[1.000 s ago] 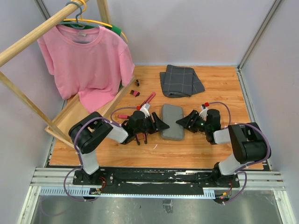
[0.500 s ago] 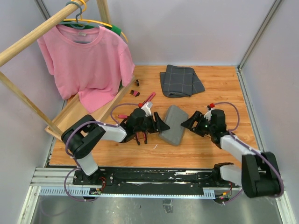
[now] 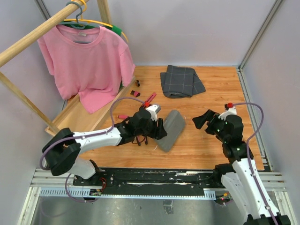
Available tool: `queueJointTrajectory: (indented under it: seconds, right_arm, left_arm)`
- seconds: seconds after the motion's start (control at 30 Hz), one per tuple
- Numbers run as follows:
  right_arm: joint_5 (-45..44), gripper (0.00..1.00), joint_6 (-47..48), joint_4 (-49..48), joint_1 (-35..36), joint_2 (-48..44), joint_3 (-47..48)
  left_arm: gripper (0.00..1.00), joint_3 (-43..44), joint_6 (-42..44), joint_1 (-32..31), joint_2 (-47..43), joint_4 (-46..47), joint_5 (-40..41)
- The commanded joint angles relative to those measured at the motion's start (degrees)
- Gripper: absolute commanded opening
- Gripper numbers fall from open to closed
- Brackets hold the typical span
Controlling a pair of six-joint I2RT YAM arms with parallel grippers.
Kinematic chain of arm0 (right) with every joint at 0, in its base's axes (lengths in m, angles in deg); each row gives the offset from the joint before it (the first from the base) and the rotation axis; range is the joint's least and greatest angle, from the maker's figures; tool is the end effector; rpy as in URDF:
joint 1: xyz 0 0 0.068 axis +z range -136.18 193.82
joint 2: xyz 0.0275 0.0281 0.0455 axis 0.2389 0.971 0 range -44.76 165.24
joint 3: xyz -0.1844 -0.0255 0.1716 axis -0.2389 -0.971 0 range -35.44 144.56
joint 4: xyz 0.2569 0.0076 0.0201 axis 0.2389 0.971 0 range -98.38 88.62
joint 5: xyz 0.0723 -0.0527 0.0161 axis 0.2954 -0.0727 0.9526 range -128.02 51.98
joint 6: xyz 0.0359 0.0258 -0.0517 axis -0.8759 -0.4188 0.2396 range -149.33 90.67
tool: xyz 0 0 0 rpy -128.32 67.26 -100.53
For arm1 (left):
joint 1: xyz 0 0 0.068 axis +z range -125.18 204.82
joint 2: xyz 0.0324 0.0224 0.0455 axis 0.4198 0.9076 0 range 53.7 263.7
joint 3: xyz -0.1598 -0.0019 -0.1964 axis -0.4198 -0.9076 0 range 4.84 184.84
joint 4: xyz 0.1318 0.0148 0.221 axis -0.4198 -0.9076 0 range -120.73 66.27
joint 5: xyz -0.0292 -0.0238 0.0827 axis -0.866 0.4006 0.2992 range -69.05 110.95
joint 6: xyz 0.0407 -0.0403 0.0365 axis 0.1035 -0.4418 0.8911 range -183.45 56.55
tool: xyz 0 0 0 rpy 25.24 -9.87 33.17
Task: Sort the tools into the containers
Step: Open the storage box at the center of the board.
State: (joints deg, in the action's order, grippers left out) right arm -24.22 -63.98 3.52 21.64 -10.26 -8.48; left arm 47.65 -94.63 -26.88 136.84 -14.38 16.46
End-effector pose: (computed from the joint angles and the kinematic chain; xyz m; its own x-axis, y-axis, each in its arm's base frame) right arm 0.1824 0.0381 0.2370 -0.4732 0.4923 -0.7305 -0.1045 0.7920 0.6015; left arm 0.1972 -0.2565 0.1791 -0.6995 0.0530 -0.7126 0.5398 0.6927 -0.4783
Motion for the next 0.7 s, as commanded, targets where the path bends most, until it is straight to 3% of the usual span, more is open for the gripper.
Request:
queueJointTrajectory:
  seconds: [0.0,0.2,0.4,0.67]
  right_arm:
    - [-5.44,0.99,1.76,1.61,-0.79,-6.6,0.97]
    - [4.46,0.96,8.13,-11.42,-0.83,-14.74,-5.89]
    - [18.67,0.92,12.94,-29.31,-0.84,-18.07,-12.64]
    - [30.63,0.9,20.77,-30.39,-0.34,-8.1,-7.29]
  left_arm:
    - [0.0,-0.14,9.39,-2.77,-7.74,-7.62,6.58]
    - [0.0,-4.43,11.92,-4.96,-18.58,-12.22,10.25]
    - [0.0,-7.38,9.27,-7.52,-21.97,-11.8,13.15]
    - [0.0,-7.67,10.32,-9.03,-25.4,-11.43,14.23]
